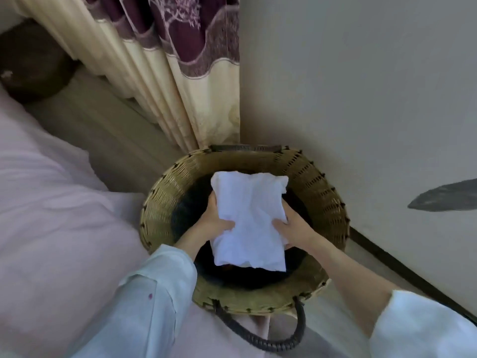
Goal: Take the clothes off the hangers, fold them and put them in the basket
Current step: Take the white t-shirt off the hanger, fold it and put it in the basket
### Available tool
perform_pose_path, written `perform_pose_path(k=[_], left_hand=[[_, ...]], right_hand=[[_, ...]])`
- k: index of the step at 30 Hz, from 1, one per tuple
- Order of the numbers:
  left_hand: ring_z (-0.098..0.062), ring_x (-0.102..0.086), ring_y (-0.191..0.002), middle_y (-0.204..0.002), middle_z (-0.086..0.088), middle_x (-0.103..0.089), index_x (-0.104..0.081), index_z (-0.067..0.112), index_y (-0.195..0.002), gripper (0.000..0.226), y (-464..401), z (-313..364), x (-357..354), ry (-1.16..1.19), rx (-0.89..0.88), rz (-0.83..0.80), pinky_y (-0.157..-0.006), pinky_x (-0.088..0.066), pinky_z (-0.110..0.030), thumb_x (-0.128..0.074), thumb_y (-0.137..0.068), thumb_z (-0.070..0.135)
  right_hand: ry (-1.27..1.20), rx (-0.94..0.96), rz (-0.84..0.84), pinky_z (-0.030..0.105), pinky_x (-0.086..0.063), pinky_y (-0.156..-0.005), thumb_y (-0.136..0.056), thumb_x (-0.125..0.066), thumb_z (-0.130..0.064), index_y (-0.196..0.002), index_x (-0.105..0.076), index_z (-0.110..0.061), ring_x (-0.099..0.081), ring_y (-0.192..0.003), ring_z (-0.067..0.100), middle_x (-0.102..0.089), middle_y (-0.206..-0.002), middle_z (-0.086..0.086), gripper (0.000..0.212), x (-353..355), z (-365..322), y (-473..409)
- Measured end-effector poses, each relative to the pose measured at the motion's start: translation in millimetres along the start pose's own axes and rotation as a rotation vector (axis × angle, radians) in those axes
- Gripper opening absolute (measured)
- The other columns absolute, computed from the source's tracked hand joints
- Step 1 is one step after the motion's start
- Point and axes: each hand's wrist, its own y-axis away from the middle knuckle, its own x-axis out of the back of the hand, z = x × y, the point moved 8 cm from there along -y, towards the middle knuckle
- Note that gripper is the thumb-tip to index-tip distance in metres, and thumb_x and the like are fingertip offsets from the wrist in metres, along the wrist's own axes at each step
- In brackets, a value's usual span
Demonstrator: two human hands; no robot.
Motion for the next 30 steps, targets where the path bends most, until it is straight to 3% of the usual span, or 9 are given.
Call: perform_pose_path(k=[4, 6, 9, 13, 16, 20, 24, 27, 30], left_hand=[[-0.018, -0.037, -0.125, -0.133, -0.003, -0.038, -0.020, 0.018, -0.142, 0.078, -82, -91, -19, -0.163, 0.046, 0.081, -0.108, -0.033, -0.036, -0.068, -0.082, 0.029], [-0.016, -0.042, -0.113, -0.130, -0.009, -0.042, -0.027, 0.010, -0.137, 0.058, -120, -135, -24, -0.186, 0.104, 0.091, -0.097, -0.037, -0.029, -0.060, -0.090, 0.020], [-0.015, -0.040, -0.107, -0.135, -0.018, -0.039, -0.025, 0.000, -0.138, 0.073, -152, -186, -37, -0.141, 0.188, 0.099, -0.094, -0.038, -0.029, -0.066, -0.082, 0.023], [-0.025, -0.033, -0.133, -0.149, -0.013, -0.024, 0.007, 0.006, -0.148, 0.105, -160, -237, -57, -0.145, 0.329, 0.139, -0.103, -0.030, -0.029, -0.071, -0.077, 0.016], [-0.035, -0.044, -0.127, -0.145, -0.022, -0.034, 0.021, 0.014, -0.146, 0.108, -153, -253, -51, -0.268, 0.441, 0.263, -0.101, -0.038, -0.039, -0.066, -0.083, 0.009], [-0.035, -0.020, -0.140, -0.157, -0.013, 0.002, 0.015, 0.023, -0.149, 0.105, -152, -221, -44, -0.509, 0.262, 0.311, -0.109, -0.031, -0.043, -0.066, -0.083, 0.026], [-0.027, 0.023, -0.143, -0.155, -0.002, 0.027, 0.019, 0.027, -0.147, 0.117, -162, -202, -61, -1.034, 0.057, 0.092, -0.115, -0.001, -0.055, -0.065, -0.073, 0.060], [-0.027, 0.029, -0.141, -0.153, -0.003, 0.032, 0.024, 0.030, -0.145, 0.133, -170, -226, -71, -1.180, 0.048, -0.063, -0.112, 0.001, -0.059, -0.069, -0.059, 0.070], [-0.027, 0.030, -0.140, -0.151, -0.004, 0.035, 0.028, 0.034, -0.142, 0.139, -176, -249, -74, -1.199, 0.085, -0.119, -0.111, -0.001, -0.061, -0.072, -0.053, 0.071]], right_hand=[[0.085, -0.017, -0.098, 0.050, -0.036, -0.107, -0.093, -0.047, -0.036, -0.137, -0.008, -0.059, -0.036, -0.134, 0.020, -0.035, -0.147, -0.009, 0.063, -38, 90, -76], [0.116, -0.075, -0.150, 0.044, -0.027, -0.113, -0.091, -0.048, -0.035, -0.141, -0.005, -0.050, -0.029, -0.138, 0.022, -0.031, -0.149, -0.004, 0.068, -54, 122, -105], [0.084, -0.107, -0.226, 0.033, -0.020, -0.113, -0.082, -0.046, -0.054, -0.149, -0.003, -0.023, -0.020, -0.140, 0.019, -0.025, -0.146, -0.003, 0.085, -82, 168, -137], [0.202, -0.327, -0.153, 0.031, -0.027, -0.111, -0.094, -0.046, -0.021, -0.150, -0.007, -0.018, -0.031, -0.136, 0.027, -0.028, -0.151, 0.010, 0.069, -89, 239, -151], [0.310, -0.533, -0.045, 0.036, -0.040, -0.103, -0.092, -0.047, -0.013, -0.146, -0.011, -0.009, -0.046, -0.123, 0.034, -0.043, -0.139, 0.020, 0.066, -73, 269, -145], [0.689, -0.276, 0.205, 0.041, -0.043, -0.093, -0.088, -0.046, -0.015, -0.129, -0.037, -0.008, -0.047, -0.116, 0.033, -0.047, -0.129, 0.017, 0.043, -49, 221, -144], [1.091, 0.157, -0.066, 0.049, -0.008, -0.116, -0.089, -0.049, -0.042, -0.150, -0.003, -0.020, -0.007, -0.144, 0.027, -0.006, -0.157, 0.008, 0.080, -85, 184, -163], [1.251, 0.075, -0.280, 0.057, 0.007, -0.113, -0.076, -0.058, -0.064, -0.145, 0.023, -0.026, 0.023, -0.142, 0.027, 0.029, -0.153, 0.007, 0.113, -101, 216, -175], [1.224, -0.092, -0.349, 0.057, 0.006, -0.114, -0.069, -0.067, -0.062, -0.142, 0.030, -0.025, 0.029, -0.140, 0.026, 0.037, -0.149, 0.007, 0.127, -102, 253, -174]])
